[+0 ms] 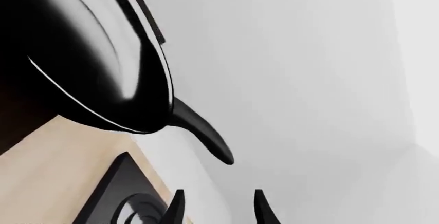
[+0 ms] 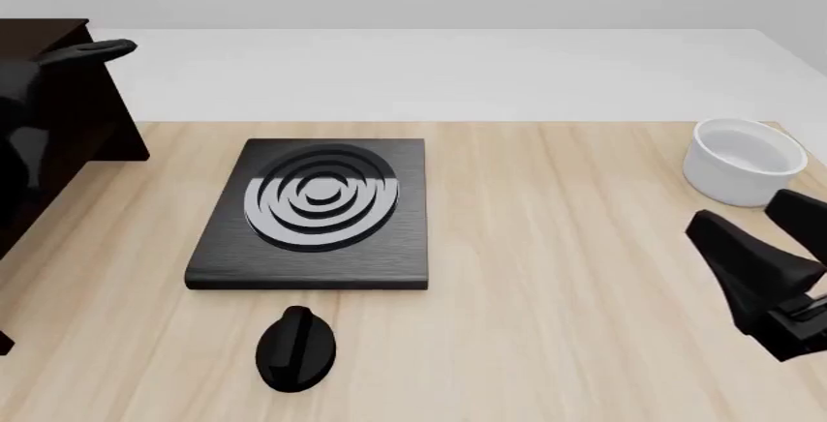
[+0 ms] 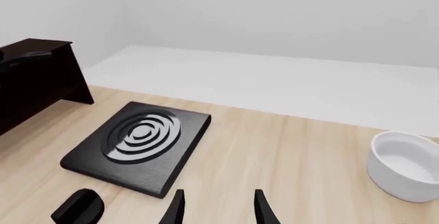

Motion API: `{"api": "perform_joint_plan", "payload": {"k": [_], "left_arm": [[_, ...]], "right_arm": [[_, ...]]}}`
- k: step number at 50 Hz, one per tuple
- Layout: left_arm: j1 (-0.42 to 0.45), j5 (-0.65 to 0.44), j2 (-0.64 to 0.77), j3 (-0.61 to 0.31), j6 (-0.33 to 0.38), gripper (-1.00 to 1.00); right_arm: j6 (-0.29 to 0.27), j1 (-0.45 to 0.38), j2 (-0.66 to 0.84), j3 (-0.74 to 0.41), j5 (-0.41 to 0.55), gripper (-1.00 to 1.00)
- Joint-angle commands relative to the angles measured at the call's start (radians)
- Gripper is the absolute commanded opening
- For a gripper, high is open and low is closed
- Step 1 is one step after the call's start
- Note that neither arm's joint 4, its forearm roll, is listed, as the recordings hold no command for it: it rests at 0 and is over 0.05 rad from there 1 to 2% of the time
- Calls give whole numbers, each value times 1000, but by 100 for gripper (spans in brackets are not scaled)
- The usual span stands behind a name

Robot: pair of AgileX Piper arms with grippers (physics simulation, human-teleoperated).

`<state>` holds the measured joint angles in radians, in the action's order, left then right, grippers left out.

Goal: Put the frying pan on the cabinet shelf.

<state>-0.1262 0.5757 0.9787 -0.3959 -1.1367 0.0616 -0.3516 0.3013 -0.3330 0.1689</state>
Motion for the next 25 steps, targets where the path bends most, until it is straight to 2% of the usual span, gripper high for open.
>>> {"api": "perform_joint_plan", "payload": {"k": [1,5,10,12,15,17,19,20,23,25], "left_arm": [[29,-168,-118,-14,139,100],[59,-231,-185,-20,193,100],[49,-248,-174,-30,228,100],[56,-288,-197,-45,275,100],[63,-365,-243,-80,402,100],[55,-373,-229,-79,417,100],[49,-408,-241,-105,491,100],[55,-426,-247,-109,505,100],[49,-483,-257,-149,622,100],[45,-485,-262,-148,629,100]], "right_arm": [[9,12,-24,1,8,100],[8,20,-39,1,13,100],[3,38,-72,0,26,100],[4,42,-79,0,29,100],[8,46,-85,0,31,100],[9,50,-90,0,34,100],[4,53,-93,-1,35,100],[3,54,-96,-1,37,100],[5,59,-103,-1,40,100],[7,64,-109,-1,43,100]]}}
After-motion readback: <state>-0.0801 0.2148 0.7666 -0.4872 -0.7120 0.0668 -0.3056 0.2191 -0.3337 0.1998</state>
